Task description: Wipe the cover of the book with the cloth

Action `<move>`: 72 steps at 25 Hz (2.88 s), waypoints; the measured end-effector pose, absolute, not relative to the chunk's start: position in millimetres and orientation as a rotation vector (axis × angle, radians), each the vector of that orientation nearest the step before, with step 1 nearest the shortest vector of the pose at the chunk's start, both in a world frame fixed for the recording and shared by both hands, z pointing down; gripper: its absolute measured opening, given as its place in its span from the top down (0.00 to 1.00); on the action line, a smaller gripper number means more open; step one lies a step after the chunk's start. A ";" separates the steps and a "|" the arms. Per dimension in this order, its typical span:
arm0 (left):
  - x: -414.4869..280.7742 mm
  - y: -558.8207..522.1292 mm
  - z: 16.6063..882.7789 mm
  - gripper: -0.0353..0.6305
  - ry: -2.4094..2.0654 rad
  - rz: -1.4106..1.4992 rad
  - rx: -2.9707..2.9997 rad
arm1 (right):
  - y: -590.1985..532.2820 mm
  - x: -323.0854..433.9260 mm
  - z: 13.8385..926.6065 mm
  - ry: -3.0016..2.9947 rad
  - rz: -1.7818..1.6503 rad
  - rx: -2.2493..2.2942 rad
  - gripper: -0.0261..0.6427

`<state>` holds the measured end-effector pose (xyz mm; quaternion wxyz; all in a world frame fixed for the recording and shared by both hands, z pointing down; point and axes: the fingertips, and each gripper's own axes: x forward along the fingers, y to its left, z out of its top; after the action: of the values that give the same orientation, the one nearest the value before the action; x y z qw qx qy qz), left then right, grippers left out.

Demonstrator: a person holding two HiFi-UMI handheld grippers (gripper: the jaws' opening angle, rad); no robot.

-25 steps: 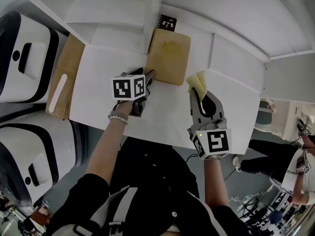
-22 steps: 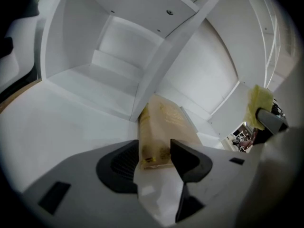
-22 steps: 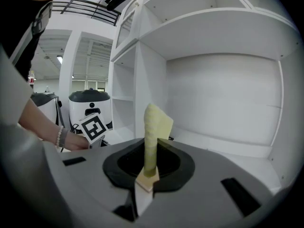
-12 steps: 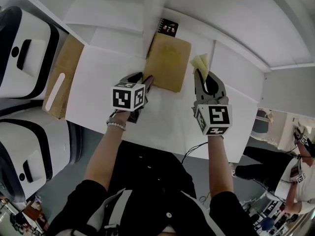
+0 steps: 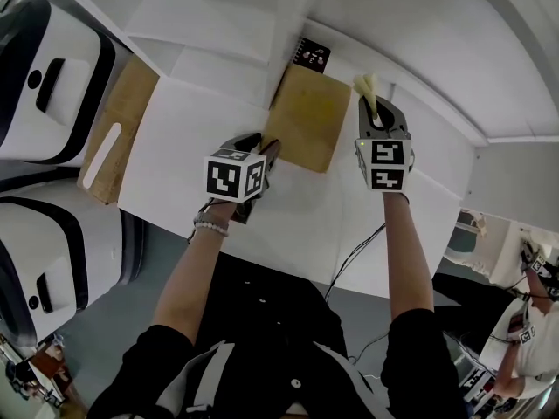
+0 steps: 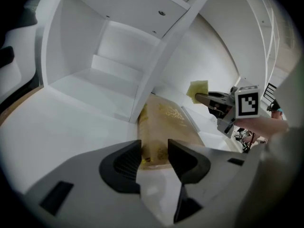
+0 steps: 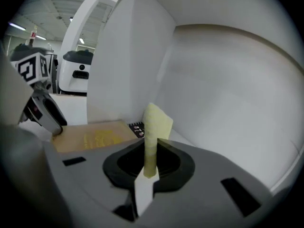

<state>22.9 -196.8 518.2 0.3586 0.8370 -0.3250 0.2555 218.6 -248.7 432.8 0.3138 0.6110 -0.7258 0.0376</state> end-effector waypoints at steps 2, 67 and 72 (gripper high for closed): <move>22.9 -196.8 518.2 0.68 -0.840 0.658 2.158 | -258.3 223.4 445.5 -1.877 0.094 1.570 0.91; 21.9 -196.3 518.0 0.69 -0.817 0.640 2.147 | -185.5 156.2 454.7 -1.950 0.033 1.104 0.91; 22.2 -196.9 517.7 0.70 -0.822 0.641 2.147 | -243.2 177.5 465.2 -1.846 -0.060 1.083 0.91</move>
<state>22.2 -196.9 517.7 0.3685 0.8363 -0.3200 0.2497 177.5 -243.2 465.2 0.4796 0.4438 -0.7566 -0.0244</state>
